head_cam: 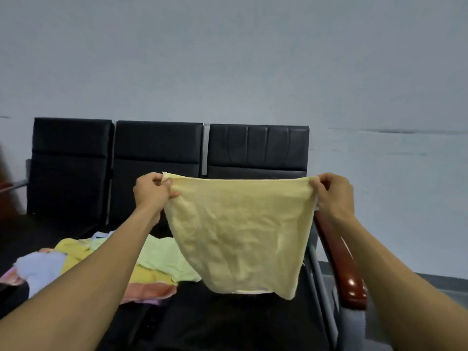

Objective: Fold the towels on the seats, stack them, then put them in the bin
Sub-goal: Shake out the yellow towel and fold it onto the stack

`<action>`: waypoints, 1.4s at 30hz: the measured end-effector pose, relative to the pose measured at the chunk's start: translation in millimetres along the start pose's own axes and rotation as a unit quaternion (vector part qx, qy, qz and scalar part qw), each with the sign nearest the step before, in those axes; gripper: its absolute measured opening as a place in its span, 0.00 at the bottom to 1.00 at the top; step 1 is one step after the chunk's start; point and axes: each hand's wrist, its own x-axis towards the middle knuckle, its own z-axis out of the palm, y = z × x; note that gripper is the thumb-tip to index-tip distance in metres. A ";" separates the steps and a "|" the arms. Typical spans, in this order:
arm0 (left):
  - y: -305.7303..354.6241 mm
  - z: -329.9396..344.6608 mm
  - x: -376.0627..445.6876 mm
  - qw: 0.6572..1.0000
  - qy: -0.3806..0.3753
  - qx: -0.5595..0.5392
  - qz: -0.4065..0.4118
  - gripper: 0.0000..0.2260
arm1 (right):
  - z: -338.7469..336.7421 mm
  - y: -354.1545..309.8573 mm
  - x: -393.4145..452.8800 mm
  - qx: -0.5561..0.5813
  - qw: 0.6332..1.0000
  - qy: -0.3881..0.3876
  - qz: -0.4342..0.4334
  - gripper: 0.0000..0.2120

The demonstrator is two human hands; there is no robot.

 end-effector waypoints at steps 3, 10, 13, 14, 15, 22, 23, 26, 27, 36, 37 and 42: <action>20.6 -8.1 -0.9 1.000 0.001 -0.025 0.013 0.10 | -19.9 -22.6 6.8 -0.032 0.999 0.002 -0.025 0.08; 48.0 -8.4 -11.4 0.998 -0.020 -0.041 0.045 0.09 | -42.7 -41.3 8.7 -0.014 1.000 0.016 -0.004 0.09; 49.8 -11.8 -18.6 0.995 -0.058 0.019 0.073 0.04 | -49.6 -36.4 4.1 0.036 0.998 0.016 0.038 0.09; 50.3 -14.5 -22.8 0.993 -0.070 0.047 0.087 0.03 | -52.4 -35.5 -0.9 0.041 0.998 0.011 0.048 0.10; 50.5 -16.9 -27.1 0.990 -0.081 0.064 0.096 0.03 | -54.9 -33.6 -6.9 0.041 0.998 0.007 0.053 0.10; 39.6 -30.3 -58.3 0.968 -0.181 0.147 0.092 0.07 | -65.0 -15.8 -50.8 0.030 0.996 0.030 0.075 0.13; 39.4 -30.4 -62.4 0.967 -0.181 0.147 0.097 0.07 | -66.4 -14.2 -53.6 0.025 0.996 0.038 0.077 0.13; 39.1 -26.8 -68.2 0.968 -0.183 0.139 0.105 0.07 | -67.2 -13.6 -55.9 0.029 0.995 0.064 0.076 0.11; 37.9 -23.9 -67.9 0.968 -0.184 0.137 0.103 0.07 | -65.4 -12.1 -54.4 0.031 0.994 0.070 0.075 0.10; -66.1 23.3 -48.4 0.962 -0.213 0.173 0.018 0.08 | -3.1 81.8 -49.4 -0.021 0.991 0.035 0.125 0.08; -89.0 33.1 -45.8 0.960 -0.212 0.184 0.003 0.08 | 10.0 103.3 -50.6 -0.040 0.990 0.019 0.137 0.07; -174.6 69.7 -39.8 0.949 -0.190 0.249 -0.039 0.09 | 63.2 181.7 -55.9 -0.105 0.981 -0.031 0.157 0.06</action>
